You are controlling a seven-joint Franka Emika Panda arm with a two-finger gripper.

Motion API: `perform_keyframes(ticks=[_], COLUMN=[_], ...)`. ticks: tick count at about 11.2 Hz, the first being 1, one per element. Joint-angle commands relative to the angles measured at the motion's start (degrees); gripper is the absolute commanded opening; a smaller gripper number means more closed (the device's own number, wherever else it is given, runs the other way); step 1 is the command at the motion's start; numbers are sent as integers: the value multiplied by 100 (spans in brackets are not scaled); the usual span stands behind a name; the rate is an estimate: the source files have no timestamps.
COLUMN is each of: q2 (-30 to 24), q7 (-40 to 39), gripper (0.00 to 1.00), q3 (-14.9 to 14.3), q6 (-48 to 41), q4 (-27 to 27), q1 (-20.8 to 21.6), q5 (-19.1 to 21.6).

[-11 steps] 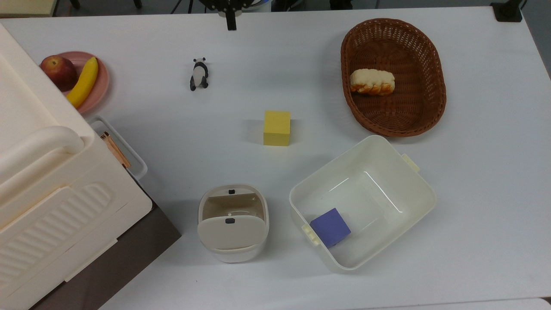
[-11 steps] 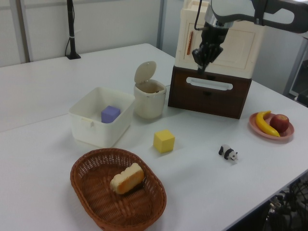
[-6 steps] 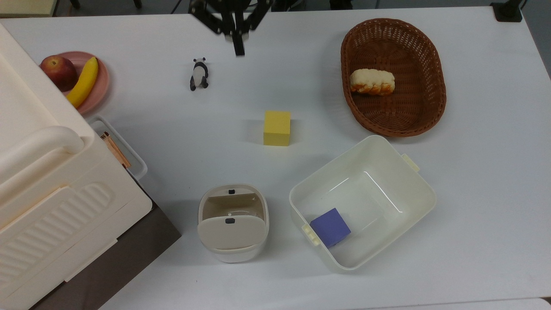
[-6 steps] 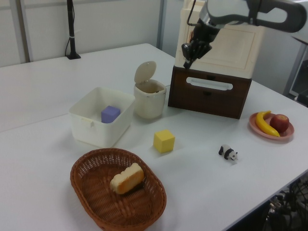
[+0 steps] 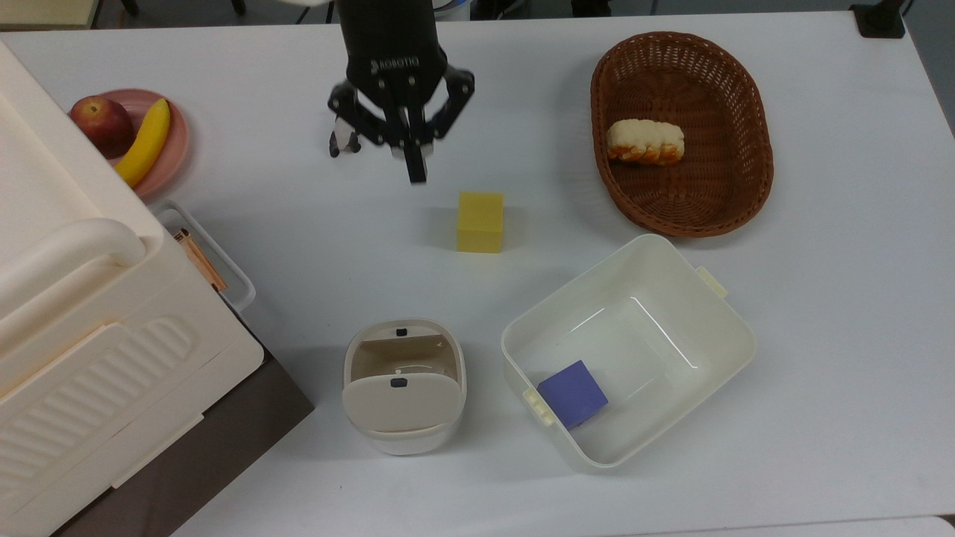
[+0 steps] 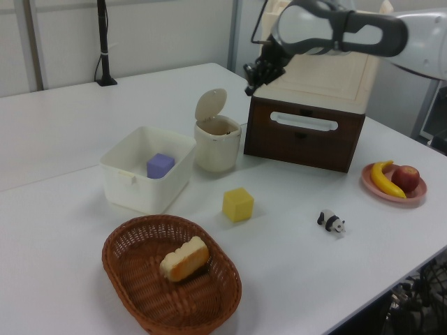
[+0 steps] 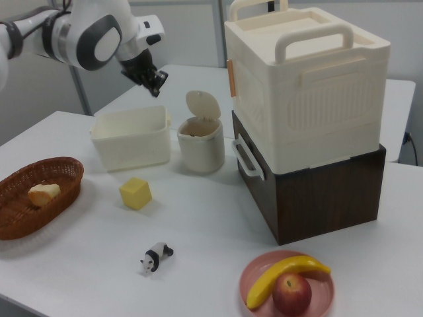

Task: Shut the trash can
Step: 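Lower the open gripper over the trash can's raised lid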

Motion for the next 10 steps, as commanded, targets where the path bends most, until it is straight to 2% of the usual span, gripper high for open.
perform_keyframes(ticks=[1,10], q2=[457,1047], q7=[-386,-695], gripper=[0,0], q3=[52,78], q6=[695,2506], q4=[460,514], q1=[20,-33], q5=[121,16])
